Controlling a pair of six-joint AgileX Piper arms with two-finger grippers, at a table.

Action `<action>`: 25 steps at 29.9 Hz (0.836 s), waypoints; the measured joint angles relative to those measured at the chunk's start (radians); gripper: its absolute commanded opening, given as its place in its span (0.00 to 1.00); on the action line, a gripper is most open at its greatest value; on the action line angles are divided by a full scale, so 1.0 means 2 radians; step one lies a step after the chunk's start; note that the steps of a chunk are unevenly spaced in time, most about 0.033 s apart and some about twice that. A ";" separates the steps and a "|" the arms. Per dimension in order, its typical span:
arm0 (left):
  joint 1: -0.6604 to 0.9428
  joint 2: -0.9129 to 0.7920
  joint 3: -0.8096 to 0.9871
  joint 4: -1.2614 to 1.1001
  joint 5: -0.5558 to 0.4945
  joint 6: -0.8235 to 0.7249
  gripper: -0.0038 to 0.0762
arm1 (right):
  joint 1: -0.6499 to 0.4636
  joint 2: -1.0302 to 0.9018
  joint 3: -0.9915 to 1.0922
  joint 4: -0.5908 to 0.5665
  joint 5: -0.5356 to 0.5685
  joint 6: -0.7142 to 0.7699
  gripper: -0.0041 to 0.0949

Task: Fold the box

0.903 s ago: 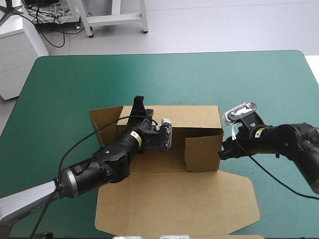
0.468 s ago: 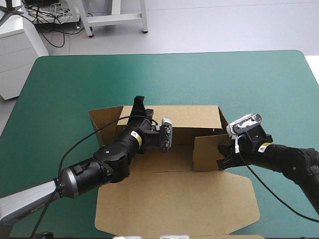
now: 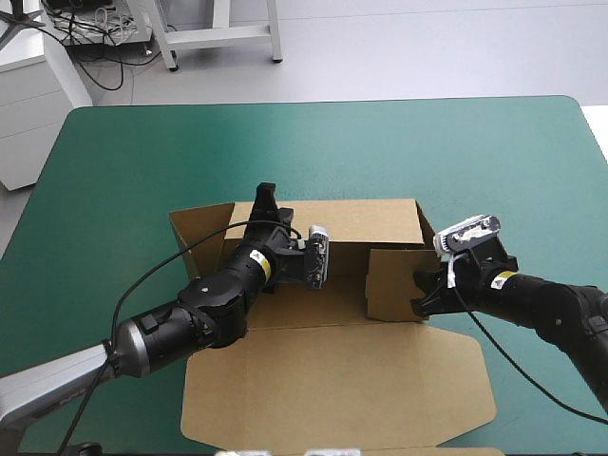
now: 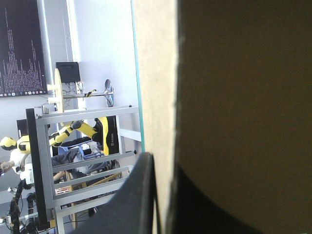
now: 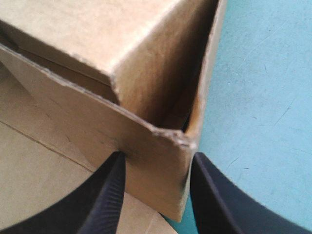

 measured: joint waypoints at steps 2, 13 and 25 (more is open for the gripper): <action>0.000 0.000 0.000 0.000 -0.002 0.000 0.04 | 0.001 0.004 0.001 0.008 -0.002 0.000 0.44; 0.001 0.000 0.000 0.000 -0.004 0.000 0.04 | 0.070 0.040 0.001 -0.039 -0.058 0.040 0.43; 0.001 0.000 0.000 -0.001 -0.007 0.000 0.04 | 0.079 0.069 0.001 -0.145 -0.099 0.192 0.13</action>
